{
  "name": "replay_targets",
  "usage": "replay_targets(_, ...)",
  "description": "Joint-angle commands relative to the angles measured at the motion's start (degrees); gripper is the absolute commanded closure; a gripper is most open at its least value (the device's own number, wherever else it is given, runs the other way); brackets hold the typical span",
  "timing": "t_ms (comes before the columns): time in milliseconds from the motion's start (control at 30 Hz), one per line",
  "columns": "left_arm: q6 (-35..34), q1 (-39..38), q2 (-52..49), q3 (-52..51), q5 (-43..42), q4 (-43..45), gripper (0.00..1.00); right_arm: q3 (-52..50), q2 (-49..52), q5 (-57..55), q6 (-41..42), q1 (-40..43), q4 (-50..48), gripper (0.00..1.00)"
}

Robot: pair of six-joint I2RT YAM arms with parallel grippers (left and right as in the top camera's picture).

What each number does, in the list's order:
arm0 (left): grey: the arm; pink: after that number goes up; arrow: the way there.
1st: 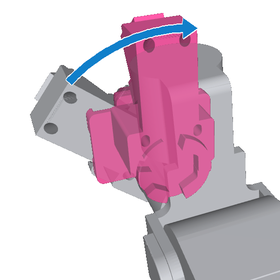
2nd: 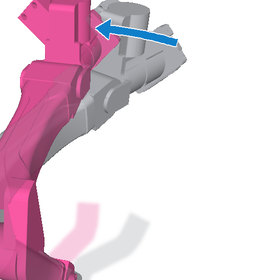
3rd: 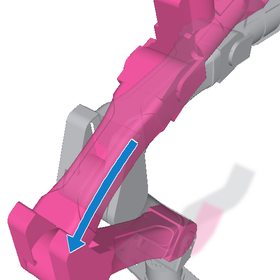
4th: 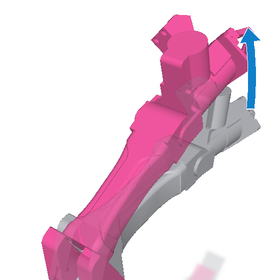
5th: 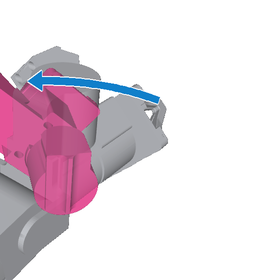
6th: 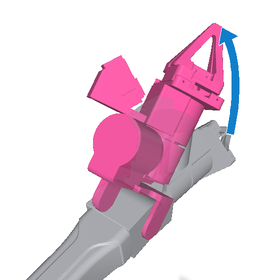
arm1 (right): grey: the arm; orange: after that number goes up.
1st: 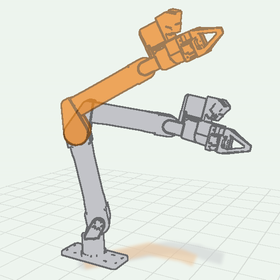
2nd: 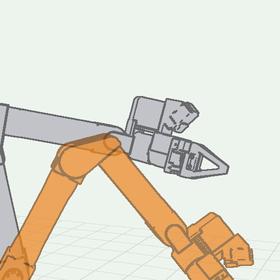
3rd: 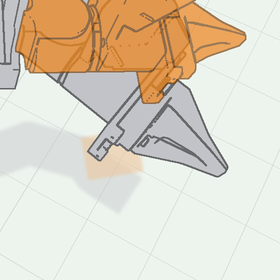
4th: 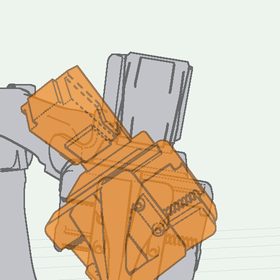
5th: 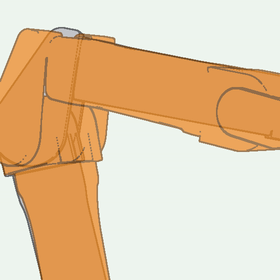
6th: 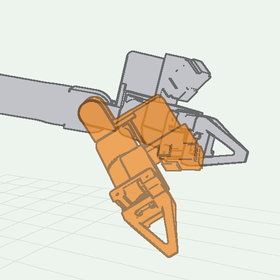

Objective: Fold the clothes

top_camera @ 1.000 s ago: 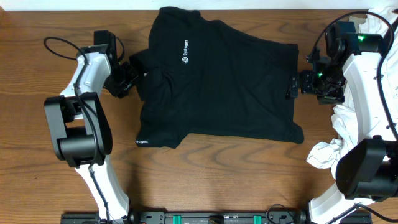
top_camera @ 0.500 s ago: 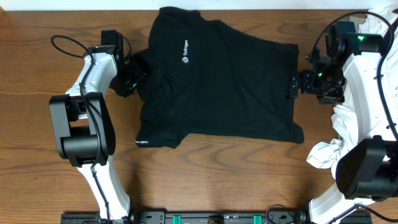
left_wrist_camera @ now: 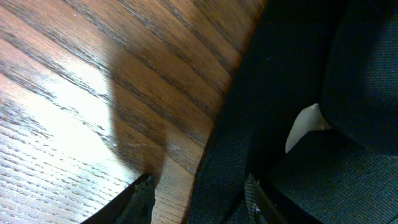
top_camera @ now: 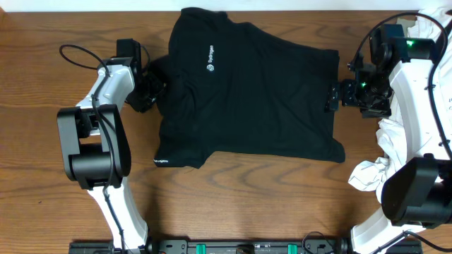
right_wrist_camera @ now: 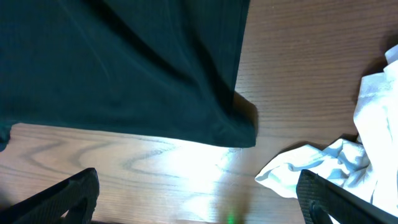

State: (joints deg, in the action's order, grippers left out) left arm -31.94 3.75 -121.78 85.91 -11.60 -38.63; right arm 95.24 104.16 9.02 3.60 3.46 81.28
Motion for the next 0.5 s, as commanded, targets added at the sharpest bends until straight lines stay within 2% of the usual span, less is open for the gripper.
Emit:
replay_targets(0, -1.4, 0.0, -0.7, -1.3, 0.7, 0.2, 0.50, 0.7, -0.2, 0.3, -0.9, -0.2, -0.1, 0.01)
replay_targets(100, -1.4, 0.1, -0.7, -1.3, 0.7, 0.2, 0.52, 0.7, -0.2, 0.3, -0.9, -0.2, -0.1, 0.01)
replay_targets(167, -2.4, 0.4, -0.7, -1.3, 0.7, 0.2, 0.57, 0.7, -0.2, 0.3, -0.9, -0.2, -0.1, 0.02)
replay_targets(300, -6.7, 0.7, -0.7, -1.3, 0.7, 0.3, 0.57, 0.7, -0.2, 0.3, -0.9, -0.2, -0.1, 0.01)
replay_targets(433, -6.9, 0.5, -0.7, -1.3, 0.7, 1.0, 0.57, 0.7, -0.2, 0.3, -0.9, -0.2, -0.1, 0.01)
replay_targets(467, -6.7, 0.5, -0.7, -1.3, 0.7, 1.4, 0.60, 0.7, -0.2, 0.3, -0.9, -0.2, -0.1, 0.01)
